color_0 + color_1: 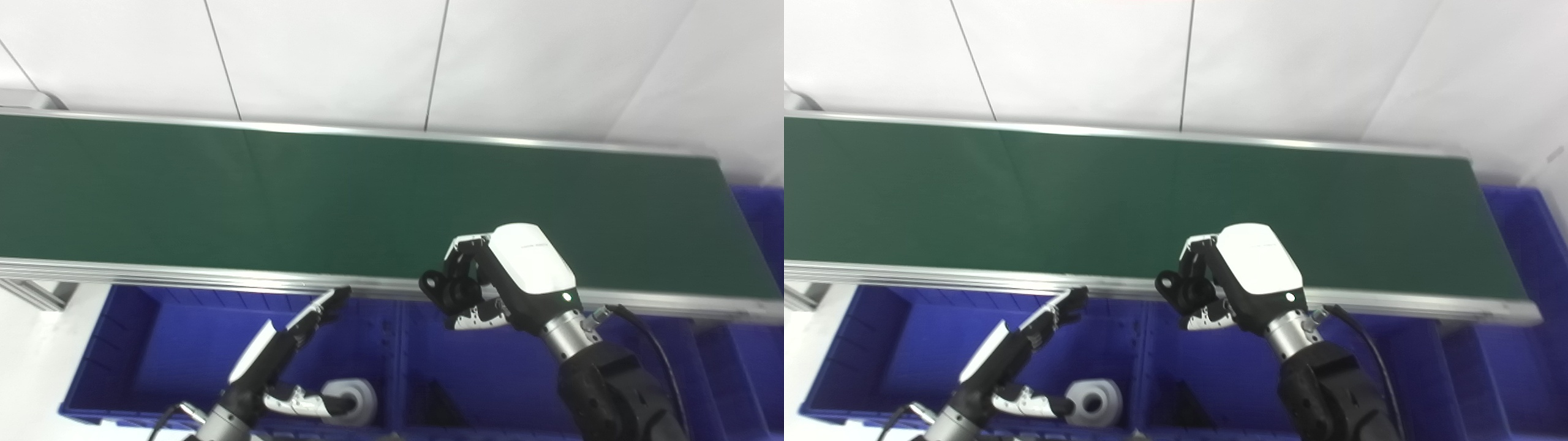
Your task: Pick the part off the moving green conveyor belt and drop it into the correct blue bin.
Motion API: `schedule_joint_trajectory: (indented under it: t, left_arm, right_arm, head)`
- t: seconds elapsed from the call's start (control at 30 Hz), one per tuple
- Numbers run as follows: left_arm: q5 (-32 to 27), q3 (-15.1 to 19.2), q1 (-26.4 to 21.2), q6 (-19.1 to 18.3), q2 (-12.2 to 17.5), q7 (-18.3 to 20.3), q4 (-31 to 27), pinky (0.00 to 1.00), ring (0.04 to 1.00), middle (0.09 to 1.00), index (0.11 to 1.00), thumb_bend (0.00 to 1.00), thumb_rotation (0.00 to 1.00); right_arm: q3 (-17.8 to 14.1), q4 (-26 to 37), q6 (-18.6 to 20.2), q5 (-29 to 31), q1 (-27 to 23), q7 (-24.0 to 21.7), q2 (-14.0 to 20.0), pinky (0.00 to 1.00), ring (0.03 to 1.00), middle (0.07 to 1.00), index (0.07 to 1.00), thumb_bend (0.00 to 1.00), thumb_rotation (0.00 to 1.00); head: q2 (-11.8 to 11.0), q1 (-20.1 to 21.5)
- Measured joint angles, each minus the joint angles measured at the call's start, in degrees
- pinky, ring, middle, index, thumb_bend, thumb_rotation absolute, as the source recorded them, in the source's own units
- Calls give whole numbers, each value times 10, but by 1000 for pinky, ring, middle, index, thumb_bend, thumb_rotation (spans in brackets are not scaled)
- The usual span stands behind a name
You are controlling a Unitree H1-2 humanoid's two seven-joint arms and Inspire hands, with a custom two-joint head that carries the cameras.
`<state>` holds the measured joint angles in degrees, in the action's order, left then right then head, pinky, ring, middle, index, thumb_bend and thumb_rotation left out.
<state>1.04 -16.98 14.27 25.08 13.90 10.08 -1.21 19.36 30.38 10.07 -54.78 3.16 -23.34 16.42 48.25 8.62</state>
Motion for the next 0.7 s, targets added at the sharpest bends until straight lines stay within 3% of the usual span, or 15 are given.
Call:
schedule_joint_trajectory:
  t: [0.17, 0.3, 0.5, 0.7]
  left_arm:
    - [-2, 9, 2, 0, -18, 1, -3, 883, 925, 950, 934, 865, 548]
    - [-1, 18, 4, 0, -25, 1, -13, 878, 928, 956, 943, 862, 561]
    - [4, 25, 11, 0, -27, 4, -19, 869, 927, 952, 943, 850, 558]
    - [5, 30, 13, 0, -30, 7, -23, 868, 921, 948, 942, 850, 555]
  right_arm:
    - [-9, -4, -3, 22, 71, 18, 1, 157, 209, 470, 486, 528, 0]
    - [-11, -34, -10, 23, 96, 40, 4, 200, 232, 470, 487, 528, 0]
    - [-10, -111, -33, 31, 103, 78, 16, 170, 234, 470, 488, 527, 0]
    - [2, -176, -35, 33, 83, 86, 16, 206, 308, 477, 490, 524, 0]
  head:
    - [8, -11]
    - [20, -15]
    - [27, -15]
    - [30, -18]
